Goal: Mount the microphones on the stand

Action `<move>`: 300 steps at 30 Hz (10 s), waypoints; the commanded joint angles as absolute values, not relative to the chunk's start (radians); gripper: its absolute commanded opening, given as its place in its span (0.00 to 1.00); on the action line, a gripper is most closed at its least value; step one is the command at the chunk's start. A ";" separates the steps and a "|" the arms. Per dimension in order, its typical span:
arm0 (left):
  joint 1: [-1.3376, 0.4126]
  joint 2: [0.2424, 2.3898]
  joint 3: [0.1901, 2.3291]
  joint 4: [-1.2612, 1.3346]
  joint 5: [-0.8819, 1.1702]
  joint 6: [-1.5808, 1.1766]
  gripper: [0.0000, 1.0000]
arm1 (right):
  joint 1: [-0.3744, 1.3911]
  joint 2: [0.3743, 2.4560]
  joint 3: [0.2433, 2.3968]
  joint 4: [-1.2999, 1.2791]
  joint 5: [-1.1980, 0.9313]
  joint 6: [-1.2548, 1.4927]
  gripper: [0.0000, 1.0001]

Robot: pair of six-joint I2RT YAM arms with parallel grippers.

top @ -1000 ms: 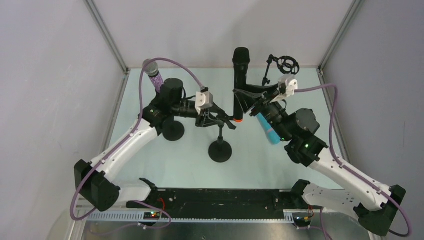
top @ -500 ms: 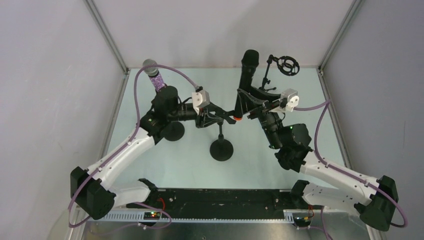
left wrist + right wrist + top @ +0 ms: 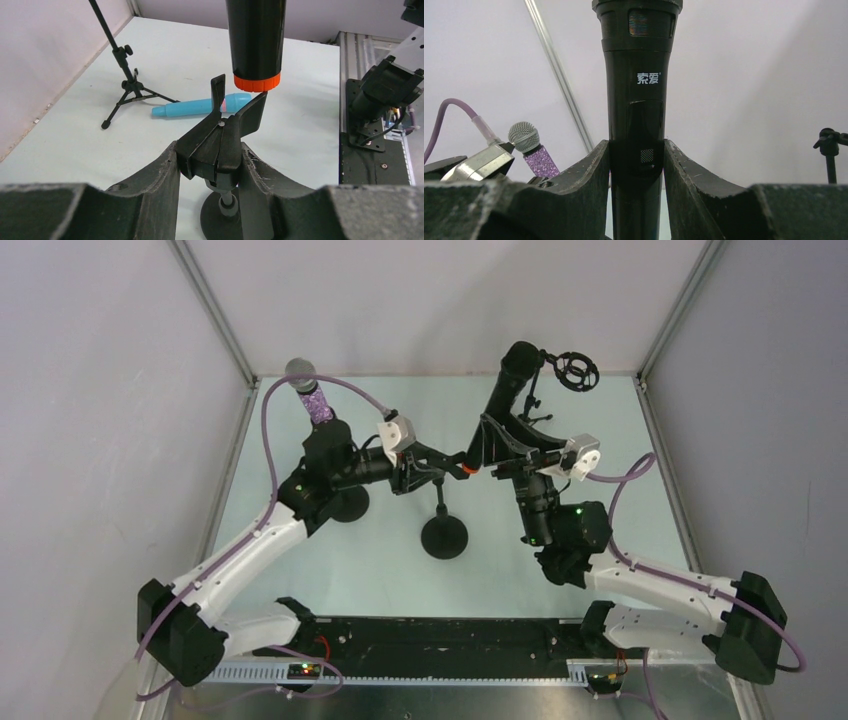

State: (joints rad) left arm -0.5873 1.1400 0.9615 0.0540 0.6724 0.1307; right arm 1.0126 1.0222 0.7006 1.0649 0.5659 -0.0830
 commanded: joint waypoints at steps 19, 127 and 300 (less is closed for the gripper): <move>-0.604 1.086 0.911 0.078 0.603 0.160 0.00 | 1.089 1.183 0.681 1.424 0.672 -0.302 0.00; -0.611 1.070 0.992 -0.028 0.802 0.278 1.00 | 1.209 1.180 0.576 1.223 0.794 -0.151 0.11; -0.596 0.711 1.068 -0.230 0.448 0.384 1.00 | 1.191 1.078 0.822 -0.434 0.094 1.064 0.99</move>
